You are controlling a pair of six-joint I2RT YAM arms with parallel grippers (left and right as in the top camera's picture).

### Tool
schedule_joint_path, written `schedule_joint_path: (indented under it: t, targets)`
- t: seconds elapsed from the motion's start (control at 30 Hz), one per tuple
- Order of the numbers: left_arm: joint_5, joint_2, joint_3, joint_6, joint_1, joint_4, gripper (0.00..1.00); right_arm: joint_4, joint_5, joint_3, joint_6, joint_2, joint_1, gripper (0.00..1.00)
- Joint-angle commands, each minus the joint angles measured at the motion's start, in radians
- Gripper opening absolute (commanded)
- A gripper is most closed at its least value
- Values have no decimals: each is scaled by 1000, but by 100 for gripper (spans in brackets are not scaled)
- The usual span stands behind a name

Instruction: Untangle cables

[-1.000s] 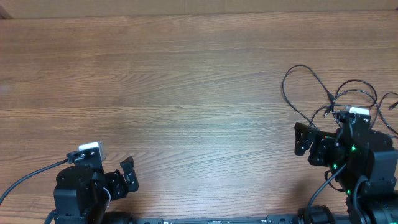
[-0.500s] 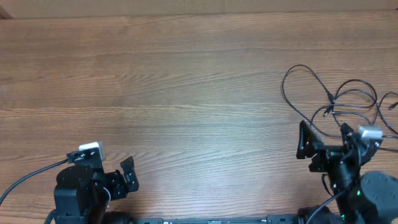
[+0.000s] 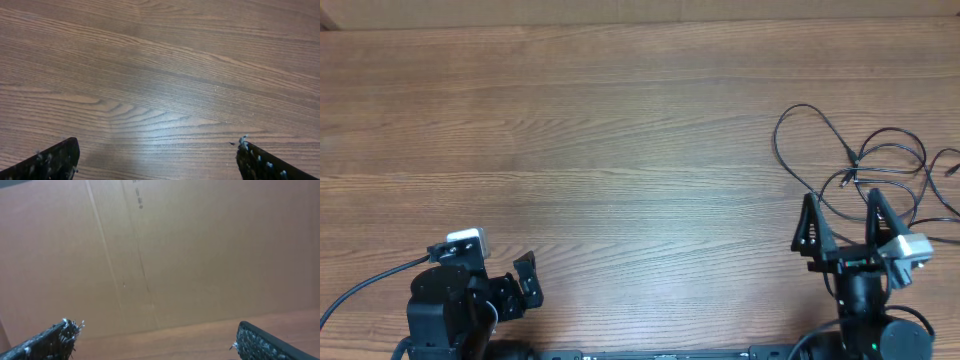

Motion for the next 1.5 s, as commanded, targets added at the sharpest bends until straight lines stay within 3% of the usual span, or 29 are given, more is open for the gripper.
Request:
schedule_joint_path:
  t: [0.0,0.33,0.53,1.47]
  targets:
    - [8,-5,-5,-3,4,0,100,78,0,-72,-5,-10,6,100]
    - [8,-5,-5,-3,4,0,100,332,-85,-306,-192,-10,6,100]
    - [8,-5,-5,-3,4,0,100,27,-114,-304,-193,-10,9,100]
    - [8,-5,-5,-3,4,0,100,36,-113,-304,-188,-10,9,100]
